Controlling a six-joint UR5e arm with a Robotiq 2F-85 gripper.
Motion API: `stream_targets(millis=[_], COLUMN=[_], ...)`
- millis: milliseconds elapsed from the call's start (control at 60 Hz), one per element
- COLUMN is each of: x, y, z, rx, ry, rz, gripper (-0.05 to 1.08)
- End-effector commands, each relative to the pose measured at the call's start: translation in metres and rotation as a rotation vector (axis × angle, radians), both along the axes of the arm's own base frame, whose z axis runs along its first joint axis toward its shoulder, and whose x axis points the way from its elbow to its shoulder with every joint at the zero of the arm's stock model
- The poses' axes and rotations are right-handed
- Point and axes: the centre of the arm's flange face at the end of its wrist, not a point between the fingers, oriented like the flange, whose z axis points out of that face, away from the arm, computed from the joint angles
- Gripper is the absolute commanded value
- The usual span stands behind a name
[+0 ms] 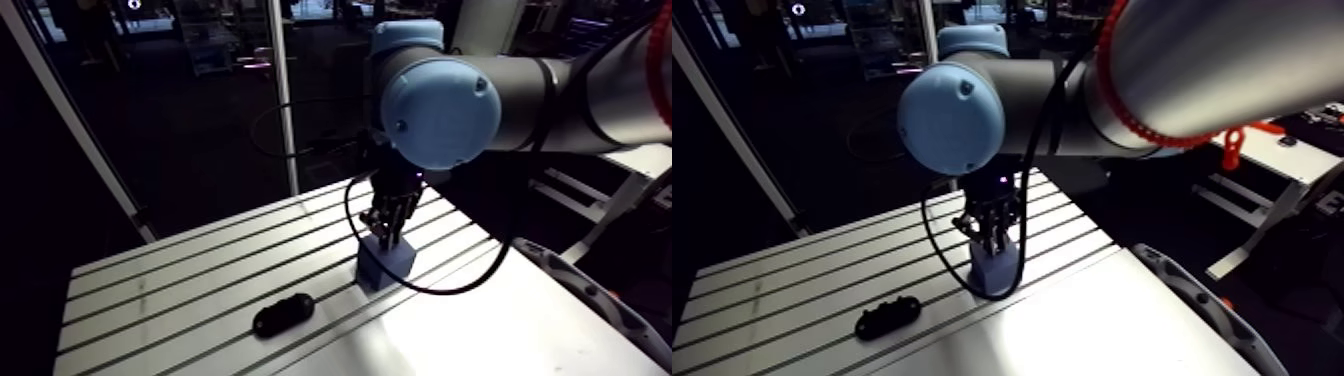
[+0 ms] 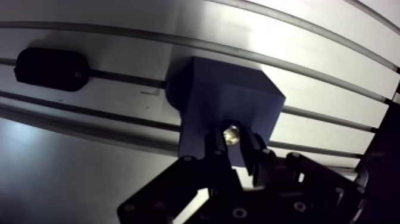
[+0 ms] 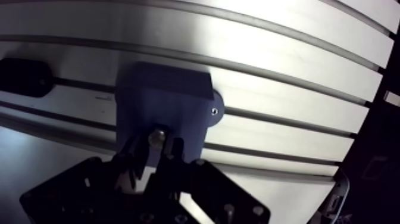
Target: Pick up the M10 bolt and insert it into the hex recess until seated.
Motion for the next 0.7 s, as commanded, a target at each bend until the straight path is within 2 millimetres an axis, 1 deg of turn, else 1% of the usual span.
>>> stream_targets(millis=[17,383,700], x=[-0.0005,-0.0021,-0.0028], y=[0.0003,0.0012,-0.0061], z=[-0.0001,0.0038,0.0043], rx=[0.000,0.002,-0.002], ry=[0.000,0.007,0.003], rz=[0.001,0.022,0.066], gripper=[0.75,0.75,0.76])
